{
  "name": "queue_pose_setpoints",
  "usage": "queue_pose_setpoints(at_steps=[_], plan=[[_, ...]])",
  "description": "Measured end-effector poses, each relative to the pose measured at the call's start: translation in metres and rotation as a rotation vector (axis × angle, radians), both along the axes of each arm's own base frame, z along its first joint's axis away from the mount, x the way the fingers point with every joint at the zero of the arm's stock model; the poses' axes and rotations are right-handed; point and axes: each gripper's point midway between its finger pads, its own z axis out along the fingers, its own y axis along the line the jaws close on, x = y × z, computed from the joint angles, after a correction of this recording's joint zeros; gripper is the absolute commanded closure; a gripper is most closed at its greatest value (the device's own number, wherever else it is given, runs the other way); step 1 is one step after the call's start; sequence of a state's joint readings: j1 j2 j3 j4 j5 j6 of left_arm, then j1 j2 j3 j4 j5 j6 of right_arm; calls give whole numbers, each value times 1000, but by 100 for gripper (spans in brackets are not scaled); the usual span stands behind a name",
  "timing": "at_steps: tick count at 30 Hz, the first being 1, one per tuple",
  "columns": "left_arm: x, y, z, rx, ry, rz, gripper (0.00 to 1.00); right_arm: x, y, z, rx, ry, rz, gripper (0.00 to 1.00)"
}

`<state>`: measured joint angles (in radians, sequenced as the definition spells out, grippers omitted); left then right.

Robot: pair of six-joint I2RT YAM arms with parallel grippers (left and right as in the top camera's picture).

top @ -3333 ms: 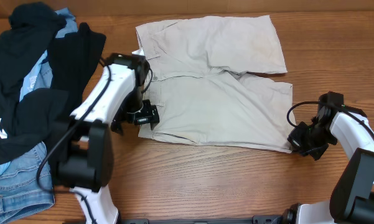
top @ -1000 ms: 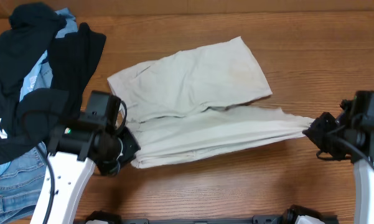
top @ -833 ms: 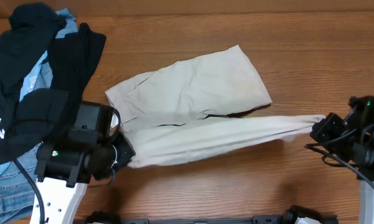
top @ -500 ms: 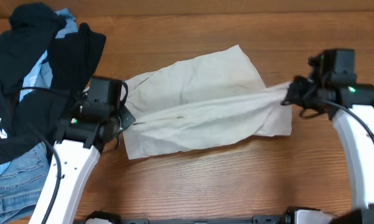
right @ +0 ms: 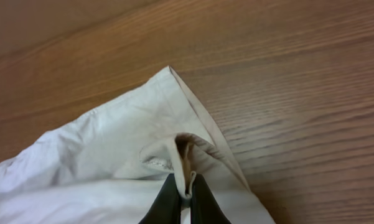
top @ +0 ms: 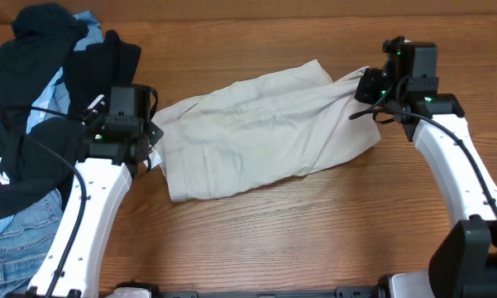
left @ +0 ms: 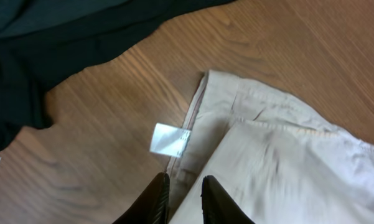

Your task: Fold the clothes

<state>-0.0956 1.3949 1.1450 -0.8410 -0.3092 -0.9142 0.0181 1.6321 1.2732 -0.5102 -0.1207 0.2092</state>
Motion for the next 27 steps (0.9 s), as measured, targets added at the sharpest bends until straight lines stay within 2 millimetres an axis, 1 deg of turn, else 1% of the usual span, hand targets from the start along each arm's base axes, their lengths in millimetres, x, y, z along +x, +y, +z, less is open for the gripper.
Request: queue_pose_setpoints(at_steps=[2, 3, 4, 5, 6, 7, 8, 9, 10, 12, 14, 16, 17, 18, 19, 21, 24, 27], plan=[[17, 0, -2, 8, -39, -2, 80, 5, 2, -4, -1, -6, 5, 96], [24, 0, -9, 13, -36, -2, 76, 8, 6, -13, -6, 10, 11, 96], [25, 0, -15, 16, -19, -5, 65, 9, 6, -20, -8, 20, 10, 96], [25, -1, -18, 16, -7, -16, 60, 10, 6, -23, -10, 28, 9, 96], [25, -4, -21, 10, 4, -39, 51, 10, 6, -28, -13, 38, 8, 96], [26, -10, -23, -5, 14, -79, 39, 10, 5, -32, -14, 48, 6, 96], [25, -13, -24, -15, 23, -103, 31, 10, 5, -34, -14, 52, 6, 96], [20, -16, -27, -24, 51, -134, 28, 10, 5, -35, -15, 54, 6, 96], [18, -18, -29, -28, 63, -145, 26, 10, 5, -35, -15, 57, 5, 96], [16, -18, -34, -35, 88, -158, 27, 7, 5, -38, -15, 74, 5, 96], [22, -14, -47, -56, 111, -174, 27, 6, 4, -39, -18, 80, 4, 96], [37, -11, -69, -95, 129, -236, 26, 3, 4, -41, -18, 95, 4, 96], [45, -9, -77, -107, 126, -285, 26, 2, 4, -42, -19, 99, 4, 96], [57, -9, -83, -114, 102, -365, 27, 2, 4, -42, -19, 99, 4, 96], [64, -7, -89, -115, 90, -461, 27, 2, 4, -42, -19, 98, 4, 96], [67, -9, -93, -112, 80, -576, 28, 2, 4, -42, -18, 99, 3, 96], [67, -25, -91, -117, 52, -768, 30, 2, 4, -42, -19, 99, 4, 96], [67, -36, -88, -103, 24, -900, 32, 2, 4, -42, -19, 100, 4, 96]])
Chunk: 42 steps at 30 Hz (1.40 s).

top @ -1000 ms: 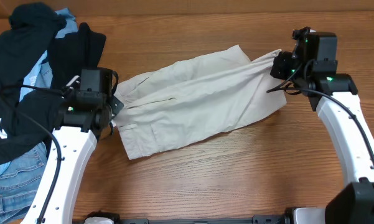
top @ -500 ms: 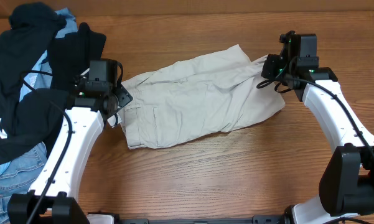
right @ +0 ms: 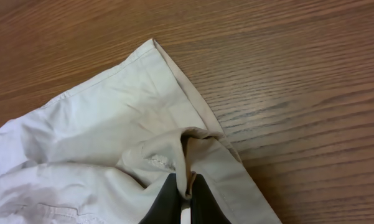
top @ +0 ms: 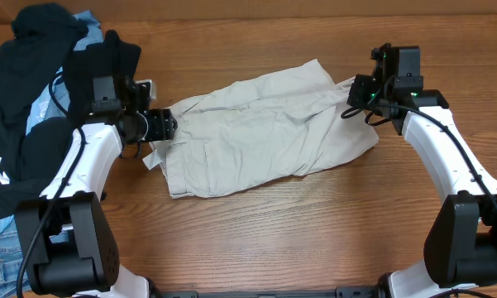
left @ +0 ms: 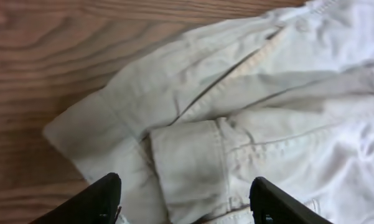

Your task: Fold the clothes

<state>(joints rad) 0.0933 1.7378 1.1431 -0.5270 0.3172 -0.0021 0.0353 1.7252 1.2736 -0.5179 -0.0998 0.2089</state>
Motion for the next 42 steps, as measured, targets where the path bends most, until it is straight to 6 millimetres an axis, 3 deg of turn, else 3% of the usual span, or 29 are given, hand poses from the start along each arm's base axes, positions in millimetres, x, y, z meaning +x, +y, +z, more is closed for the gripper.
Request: queue_pose_setpoints(at_steps=[4, 9, 14, 17, 21, 29, 34, 36, 40, 42], plan=[[4, -4, 4, 25, -53, -101, 38, 0, 0, 0, 0, 1, 0, 96], [8, -5, 4, 52, -88, -158, 34, 0, 0, 0, 0, 2, 0, 96], [3, -10, -33, 10, -1, -183, 32, -1, 0, -1, 0, 7, -1, 96], [6, -14, -34, -8, -15, -195, 31, -1, 0, -1, 0, 7, -1, 96], [9, -15, -32, -15, -30, -199, 42, -1, 0, -1, 0, 7, 0, 96], [12, -19, -29, -34, -45, -203, 96, -1, 0, -1, -1, 8, 0, 96], [0, -21, -32, -68, 15, -171, 96, -2, -1, -2, -3, 10, -3, 96], [-4, -17, -16, -67, 23, -109, 96, -2, -1, -1, -4, 9, -2, 96], [-6, -7, 72, -32, -161, 0, 96, -3, 0, 0, -10, 12, -3, 96], [-15, -5, 99, -29, -208, 37, 96, -5, 1, 18, -8, -29, 0, 96]])
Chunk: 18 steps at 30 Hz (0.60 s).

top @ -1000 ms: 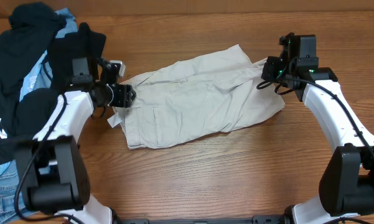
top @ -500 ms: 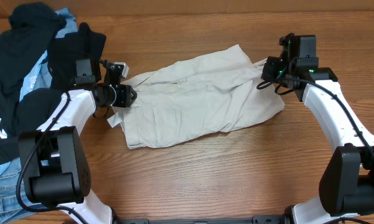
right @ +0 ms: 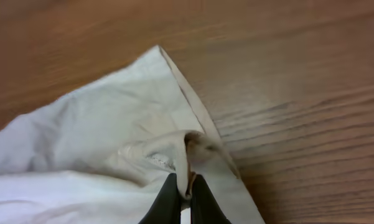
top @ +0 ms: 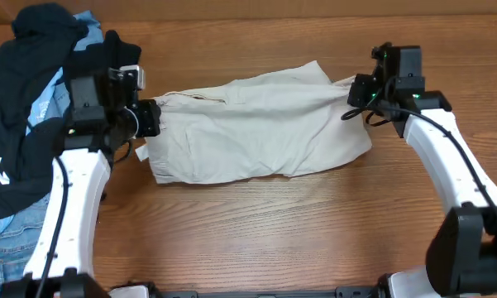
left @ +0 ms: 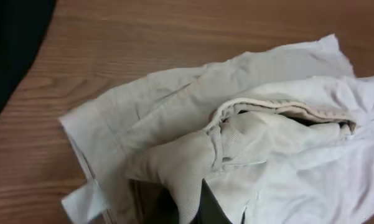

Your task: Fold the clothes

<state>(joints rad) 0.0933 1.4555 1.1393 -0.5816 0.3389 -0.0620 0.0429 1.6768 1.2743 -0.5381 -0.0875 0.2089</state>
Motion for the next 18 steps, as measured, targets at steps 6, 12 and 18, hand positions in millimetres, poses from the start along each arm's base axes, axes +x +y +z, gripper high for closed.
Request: queue_pose_setpoints(at_steps=[6, 12, 18], plan=[[-21, 14, -12, 28, 111, 108, 96, 1, 5, 28, 10, -70, 13, 96], [-22, 29, -16, 54, 142, 231, 96, 23, 18, 55, 43, -216, 52, 96], [-18, 33, -35, 46, 194, 280, 96, 38, 22, 18, 55, -168, 64, 96]])
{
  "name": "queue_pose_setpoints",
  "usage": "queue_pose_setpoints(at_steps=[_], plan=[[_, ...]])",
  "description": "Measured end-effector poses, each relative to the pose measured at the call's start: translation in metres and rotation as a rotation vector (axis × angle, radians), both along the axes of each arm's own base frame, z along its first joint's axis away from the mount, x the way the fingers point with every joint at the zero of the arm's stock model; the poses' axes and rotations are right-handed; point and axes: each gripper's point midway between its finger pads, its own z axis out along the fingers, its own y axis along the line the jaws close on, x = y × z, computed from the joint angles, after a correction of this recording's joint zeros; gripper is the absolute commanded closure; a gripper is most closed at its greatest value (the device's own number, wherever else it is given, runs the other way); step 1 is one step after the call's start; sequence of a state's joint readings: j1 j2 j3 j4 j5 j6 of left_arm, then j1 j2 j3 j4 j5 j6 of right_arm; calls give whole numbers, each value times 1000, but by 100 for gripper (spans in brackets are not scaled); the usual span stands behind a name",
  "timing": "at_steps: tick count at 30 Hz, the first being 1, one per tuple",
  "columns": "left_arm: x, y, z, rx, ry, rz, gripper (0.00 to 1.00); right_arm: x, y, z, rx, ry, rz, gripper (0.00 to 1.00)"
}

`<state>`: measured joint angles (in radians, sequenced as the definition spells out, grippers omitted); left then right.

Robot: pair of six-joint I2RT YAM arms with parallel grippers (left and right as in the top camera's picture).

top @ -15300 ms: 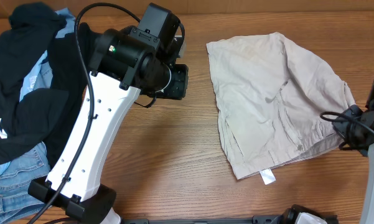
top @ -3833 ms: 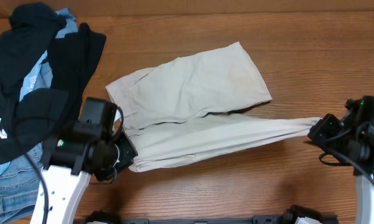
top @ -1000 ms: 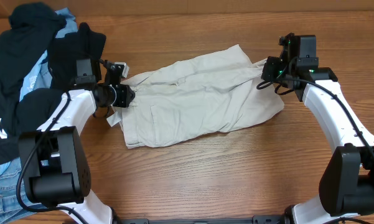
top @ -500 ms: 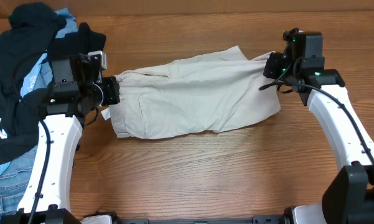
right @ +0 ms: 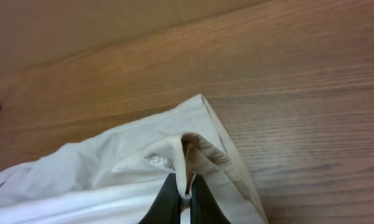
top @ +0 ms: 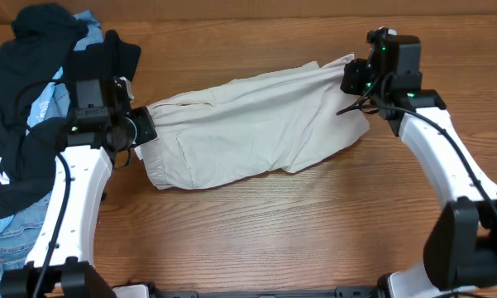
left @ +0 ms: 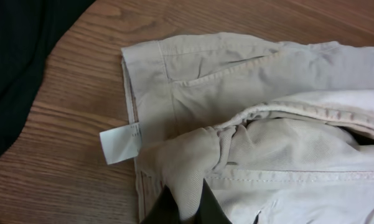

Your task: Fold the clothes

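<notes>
Beige shorts lie stretched across the middle of the wooden table. My left gripper is shut on a bunch of their waistband at the left end; in the left wrist view the gripper pinches a fold of beige cloth beside a white label. My right gripper is shut on the hem at the right end; the right wrist view shows the gripper clamped on a raised fold of fabric.
A heap of dark garments with a light blue piece and denim fills the table's left side, close behind my left arm. The table's far edge runs along the top of the overhead view.
Both grippers keep their hold. My right gripper has moved toward the far edge with the hem. My left gripper has drawn the waistband flatter, and the shorts lie more stretched and slanted.
First my left gripper stood shut beside the shorts' label while my right gripper held the hem. Then the left was open over the waistband. After that it was shut on the waistband. Now the shorts are stretched between both grippers.
</notes>
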<state>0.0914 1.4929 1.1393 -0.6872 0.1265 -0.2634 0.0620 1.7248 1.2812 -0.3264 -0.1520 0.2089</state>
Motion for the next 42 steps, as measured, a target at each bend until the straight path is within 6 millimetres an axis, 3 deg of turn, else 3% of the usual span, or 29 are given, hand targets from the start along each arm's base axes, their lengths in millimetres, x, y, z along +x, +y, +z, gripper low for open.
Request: queue_pose_setpoints(at_steps=[4, 5, 6, 7, 8, 9, 10, 11, 12, 18, 21, 24, 26, 27, 33, 36, 42], plan=[[10, 3, -21, 0, 32, 20, 96, 18, 4, -34, 5, 12, 10, 92], [13, 4, -27, 4, 40, 26, 96, 19, 5, -44, 3, 30, 13, 74], [14, 5, -36, 7, 60, 28, 96, 19, 5, -52, 4, 47, 10, 69], [17, 6, -40, 12, 60, 29, 96, 19, 5, -58, -1, 58, 8, 57], [25, 11, -46, 40, 51, 43, 88, 21, -1, -67, -17, 70, -12, 33], [29, 17, -56, 64, 59, 59, 65, 22, -6, -72, -31, 78, -22, 21], [31, 23, -66, 88, 75, 74, 57, 21, -14, -80, -48, 96, -36, 7], [33, 29, -75, 112, 88, 92, 45, 20, -17, -83, -58, 105, -39, 0], [35, 33, -76, 125, 82, 105, 29, 17, -20, -86, -64, 127, -44, 0], [34, 37, -76, 146, 89, 115, 8, -31, -24, -118, -91, 366, -33, 0], [31, 37, -63, 151, 88, 114, 8, -51, -20, -124, -31, 452, 6, 0], [31, 36, -19, 145, 40, 113, 10, -59, -13, -120, 112, 482, 56, 0], [18, 26, 14, 106, 11, 92, 16, -62, -13, -116, 201, 492, 76, 0], [11, 20, 19, 79, 24, 76, 16, -64, -13, -115, 222, 499, 79, 0], [-18, -4, 7, -25, 147, 13, 16, -68, -14, -118, 232, 521, 75, 0], [-20, -19, 7, -33, 157, -27, 16, -70, -13, -142, 243, 573, 73, 0], [-23, -43, 6, -34, 166, -96, 16, -63, -15, -142, 240, 558, 63, 3]])
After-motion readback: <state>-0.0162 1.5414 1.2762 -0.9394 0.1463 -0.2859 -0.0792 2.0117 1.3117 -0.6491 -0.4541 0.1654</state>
